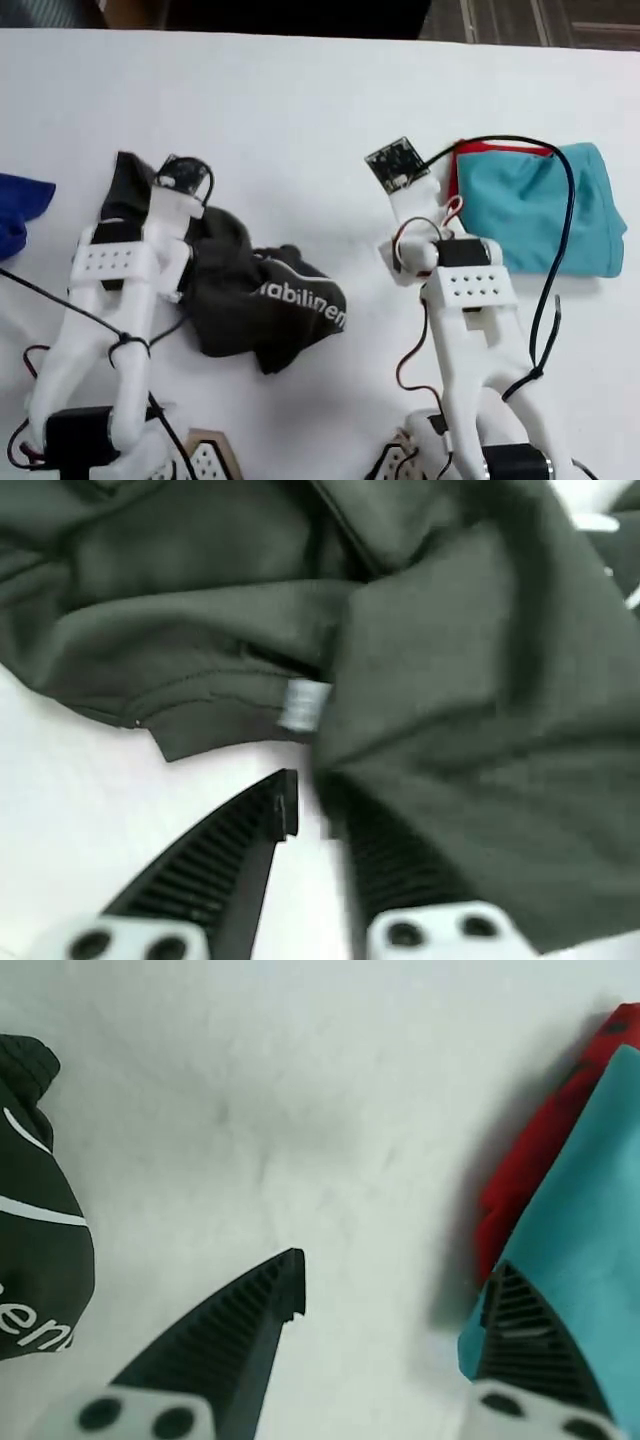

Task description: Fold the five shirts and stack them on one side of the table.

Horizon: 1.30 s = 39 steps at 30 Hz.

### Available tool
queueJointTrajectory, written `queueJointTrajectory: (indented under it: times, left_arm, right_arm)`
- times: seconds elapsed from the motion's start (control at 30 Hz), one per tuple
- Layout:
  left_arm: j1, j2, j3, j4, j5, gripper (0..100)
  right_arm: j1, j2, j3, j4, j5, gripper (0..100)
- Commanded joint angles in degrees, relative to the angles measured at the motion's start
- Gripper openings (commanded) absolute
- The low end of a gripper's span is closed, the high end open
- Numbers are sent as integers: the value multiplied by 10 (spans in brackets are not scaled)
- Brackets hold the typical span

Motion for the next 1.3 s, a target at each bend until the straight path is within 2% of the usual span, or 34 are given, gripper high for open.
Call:
queueJointTrajectory:
  times: [0.0,0.27,0.37,0.47,0.53,0.73,0.8,0.9,1.03,1.17,1.27]
  left_arm:
    - [2,-2,1,10,4,59]
    - [3,-5,-3,47,4,68]
    - [4,-2,7,65,2,140]
    - [3,-3,26,63,-33,229]
    - [3,-3,37,55,-36,245]
    - [4,-2,65,6,-37,227]
    - [4,-2,65,5,-37,177]
    - [4,-3,65,11,-37,35]
    - [-4,-6,62,11,-38,24]
    - [-69,-7,-9,29,-48,26]
    - [-120,-7,-125,85,-109,26]
  right_arm:
    - [0,0,-3,-7,-5,293]
    - [0,0,-2,-7,-5,293]
    - [0,0,3,-12,-5,293]
    - [0,0,13,-29,-5,293]
    - [0,0,18,-36,-5,293]
    - [0,0,18,-36,-5,293]
    - [0,0,18,-36,-5,293]
    - [0,0,18,-36,-5,293]
    - [0,0,21,-36,-5,293]
    - [0,0,21,-36,-5,293]
    - [0,0,21,-37,-5,293]
